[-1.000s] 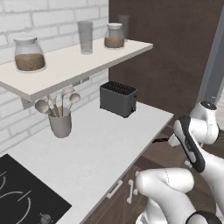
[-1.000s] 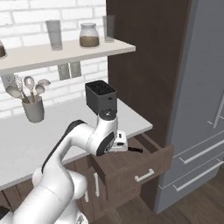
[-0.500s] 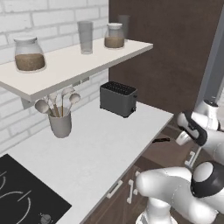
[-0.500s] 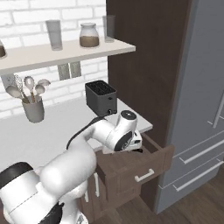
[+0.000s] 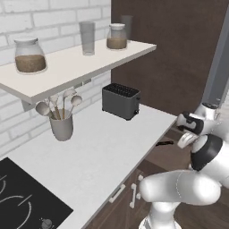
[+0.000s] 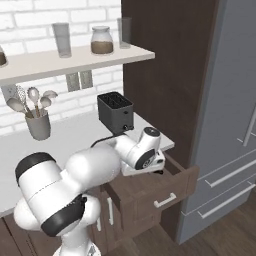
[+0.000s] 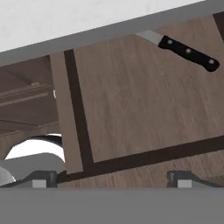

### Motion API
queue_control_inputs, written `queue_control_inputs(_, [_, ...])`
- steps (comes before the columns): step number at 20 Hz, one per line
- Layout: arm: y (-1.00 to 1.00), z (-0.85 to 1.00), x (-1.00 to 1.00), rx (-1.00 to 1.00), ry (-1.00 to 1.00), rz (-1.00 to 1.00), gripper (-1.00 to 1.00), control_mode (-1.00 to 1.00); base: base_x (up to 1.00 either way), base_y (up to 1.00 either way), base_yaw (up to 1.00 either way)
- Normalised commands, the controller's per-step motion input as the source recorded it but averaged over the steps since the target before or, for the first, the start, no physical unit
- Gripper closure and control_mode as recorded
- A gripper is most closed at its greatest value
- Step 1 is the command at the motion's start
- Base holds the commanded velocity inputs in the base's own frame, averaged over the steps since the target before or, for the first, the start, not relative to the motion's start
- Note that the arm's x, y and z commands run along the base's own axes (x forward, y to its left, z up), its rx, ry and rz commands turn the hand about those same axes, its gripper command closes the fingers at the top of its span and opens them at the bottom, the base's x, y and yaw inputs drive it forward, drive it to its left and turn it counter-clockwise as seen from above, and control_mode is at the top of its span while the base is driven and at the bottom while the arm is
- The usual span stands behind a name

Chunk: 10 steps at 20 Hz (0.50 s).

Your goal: Pick up the knife from the drawer and place it on the cutting board. Then place the meat from the plate to the cutting board.

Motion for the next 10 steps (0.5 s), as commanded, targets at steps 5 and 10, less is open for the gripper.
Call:
queue_control_inputs(5, [-0.06,-0.45,0.29,0.00,0.08,0.07,-1.00,-1.00,0.00,0.00,0.00])
queue_control_inputs(10, [-0.14,-0.51,0.18,0.00,0.06,0.08,-1.00,-1.00,0.00,0.00,0.00])
